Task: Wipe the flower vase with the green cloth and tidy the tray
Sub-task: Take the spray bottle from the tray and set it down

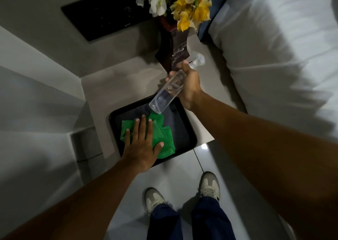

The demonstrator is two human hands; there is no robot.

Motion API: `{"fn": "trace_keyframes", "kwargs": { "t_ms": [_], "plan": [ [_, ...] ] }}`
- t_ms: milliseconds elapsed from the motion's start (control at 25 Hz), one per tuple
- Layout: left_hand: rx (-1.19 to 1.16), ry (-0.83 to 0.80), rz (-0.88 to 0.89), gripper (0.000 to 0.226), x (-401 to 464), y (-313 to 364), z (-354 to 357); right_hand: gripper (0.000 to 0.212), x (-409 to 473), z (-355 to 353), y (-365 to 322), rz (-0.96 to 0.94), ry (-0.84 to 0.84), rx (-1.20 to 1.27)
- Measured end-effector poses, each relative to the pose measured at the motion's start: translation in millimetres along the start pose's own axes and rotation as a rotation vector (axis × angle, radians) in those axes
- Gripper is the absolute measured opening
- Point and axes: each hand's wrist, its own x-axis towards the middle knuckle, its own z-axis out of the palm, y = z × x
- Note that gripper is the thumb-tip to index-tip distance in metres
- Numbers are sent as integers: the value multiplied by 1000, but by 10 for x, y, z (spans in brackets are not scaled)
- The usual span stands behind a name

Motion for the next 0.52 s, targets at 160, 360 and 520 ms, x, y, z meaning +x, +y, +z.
{"fn": "trace_keyframes", "kwargs": {
  "t_ms": [160, 360, 520],
  "plan": [
    [-48, 7, 17, 87, 39, -55, 57, 24, 42, 87, 100, 41, -33, 87],
    [-81, 26, 22, 87, 35, -60, 56, 25, 83, 141, 137, 28, -46, 117],
    [-76, -17, 29, 87, 60, -73, 64, 25, 110, 146, 66, 21, -41, 115]
  ]
}}
